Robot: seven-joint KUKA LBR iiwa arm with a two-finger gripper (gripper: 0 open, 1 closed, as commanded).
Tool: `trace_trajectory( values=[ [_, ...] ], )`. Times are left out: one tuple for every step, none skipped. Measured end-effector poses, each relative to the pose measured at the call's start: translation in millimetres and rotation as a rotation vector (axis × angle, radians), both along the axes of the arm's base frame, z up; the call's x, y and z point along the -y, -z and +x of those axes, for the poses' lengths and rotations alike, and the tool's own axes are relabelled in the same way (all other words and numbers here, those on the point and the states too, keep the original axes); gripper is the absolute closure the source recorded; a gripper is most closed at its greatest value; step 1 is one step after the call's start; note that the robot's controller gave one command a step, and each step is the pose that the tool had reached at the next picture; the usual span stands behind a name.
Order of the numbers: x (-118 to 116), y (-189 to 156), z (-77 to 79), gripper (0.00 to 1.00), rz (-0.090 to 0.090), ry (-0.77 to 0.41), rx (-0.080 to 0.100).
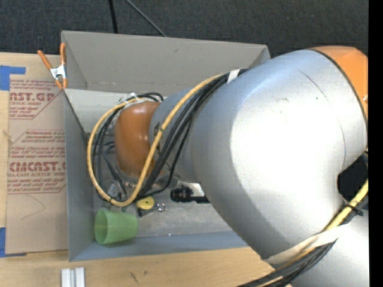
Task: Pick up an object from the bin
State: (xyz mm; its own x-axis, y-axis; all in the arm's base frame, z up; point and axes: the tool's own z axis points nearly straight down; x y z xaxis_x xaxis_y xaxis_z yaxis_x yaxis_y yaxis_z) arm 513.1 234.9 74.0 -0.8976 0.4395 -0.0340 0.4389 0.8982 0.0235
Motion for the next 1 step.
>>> trace_trajectory(
  values=[
    [7.2, -75.4, -6.1, 1.00, -0.003, 0.009, -0.034]
  ],
)
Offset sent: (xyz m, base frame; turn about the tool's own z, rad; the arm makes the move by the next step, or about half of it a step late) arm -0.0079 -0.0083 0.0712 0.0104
